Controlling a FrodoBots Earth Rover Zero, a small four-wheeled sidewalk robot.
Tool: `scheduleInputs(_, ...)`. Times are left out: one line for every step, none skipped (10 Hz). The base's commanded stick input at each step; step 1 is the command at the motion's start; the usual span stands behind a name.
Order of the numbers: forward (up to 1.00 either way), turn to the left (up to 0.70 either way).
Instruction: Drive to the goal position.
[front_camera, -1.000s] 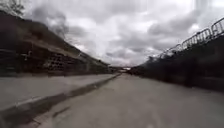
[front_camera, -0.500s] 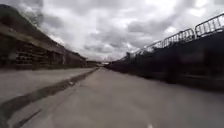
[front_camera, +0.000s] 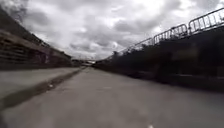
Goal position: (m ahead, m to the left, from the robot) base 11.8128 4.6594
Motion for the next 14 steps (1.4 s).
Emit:
scheduleInputs(1.00,0.00)
scheduleInputs(1.00,0.00)
scheduleInputs(1.00,0.00)
scheduleInputs(1.00,0.00)
scheduleInputs(1.00,0.00)
scheduleInputs(1.00,0.14)
scheduleInputs(1.00,0.30)
scheduleInputs(1.00,0.35)
scheduleInputs(1.00,0.19)
scheduleInputs(1.00,0.04)
scheduleInputs(1.00,0.00)
scheduleInputs(1.00,0.00)
scheduleInputs(1.00,0.00)
scheduleInputs(1.00,0.00)
